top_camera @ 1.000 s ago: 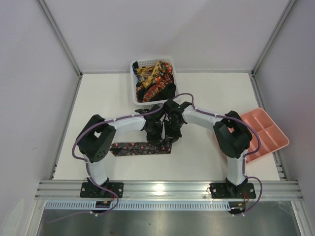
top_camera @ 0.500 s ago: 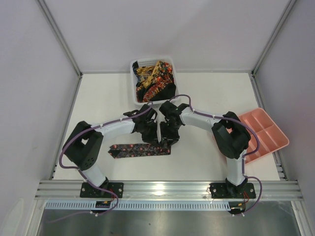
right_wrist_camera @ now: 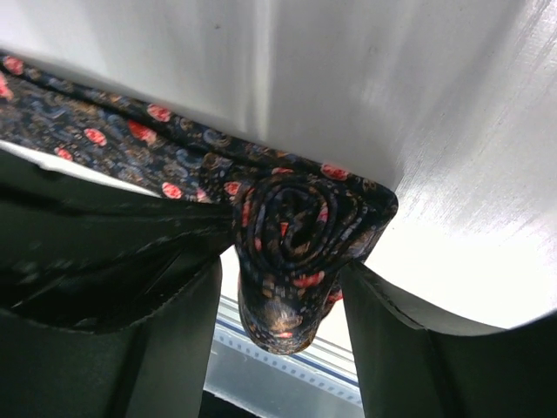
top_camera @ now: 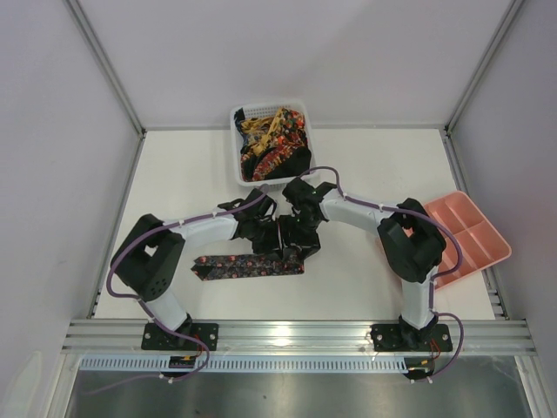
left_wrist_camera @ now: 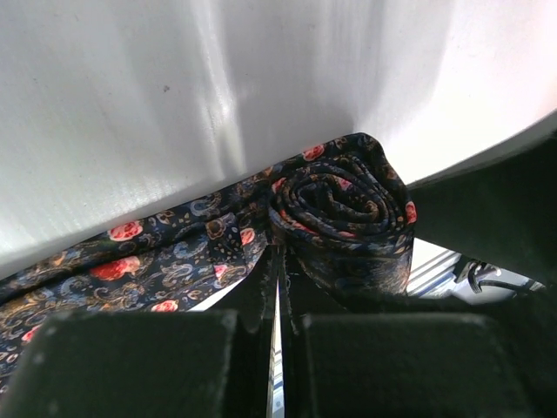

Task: Roll the ties
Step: Roll the tie

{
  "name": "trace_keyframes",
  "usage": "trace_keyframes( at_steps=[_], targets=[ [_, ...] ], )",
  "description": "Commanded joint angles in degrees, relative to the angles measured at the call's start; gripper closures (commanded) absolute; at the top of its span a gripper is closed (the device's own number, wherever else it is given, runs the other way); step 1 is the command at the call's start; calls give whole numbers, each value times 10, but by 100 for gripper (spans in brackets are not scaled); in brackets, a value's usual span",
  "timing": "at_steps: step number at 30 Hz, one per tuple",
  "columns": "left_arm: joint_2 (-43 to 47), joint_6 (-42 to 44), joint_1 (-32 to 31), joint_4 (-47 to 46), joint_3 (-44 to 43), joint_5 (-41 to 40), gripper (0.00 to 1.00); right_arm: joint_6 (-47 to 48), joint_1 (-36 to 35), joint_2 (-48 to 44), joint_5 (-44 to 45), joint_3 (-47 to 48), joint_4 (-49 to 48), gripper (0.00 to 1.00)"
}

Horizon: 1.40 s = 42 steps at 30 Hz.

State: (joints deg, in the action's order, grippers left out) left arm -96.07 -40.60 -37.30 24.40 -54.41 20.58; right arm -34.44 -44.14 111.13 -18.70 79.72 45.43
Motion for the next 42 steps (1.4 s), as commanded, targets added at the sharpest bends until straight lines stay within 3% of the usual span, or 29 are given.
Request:
trace_keyframes(
  at_steps=[1,17,27,36,42],
  targets=[
    [-4,-14,-2,-29,-3,23,99,16,2,-37,-18,3,-9,36],
    [-7,-7,-1,-19,-10,17,99,39,13,-60,-34,3,-1,32],
    [1,7,-1,27,-20,-25,99,42,7,-32,-68,3,-27,52],
    [4,17,-1,73,-20,-78,99,34,-10,12,-67,11,-41,56],
    [45,23,0,92,5,-115,99,32,-13,16,-64,23,-40,53]
  ],
)
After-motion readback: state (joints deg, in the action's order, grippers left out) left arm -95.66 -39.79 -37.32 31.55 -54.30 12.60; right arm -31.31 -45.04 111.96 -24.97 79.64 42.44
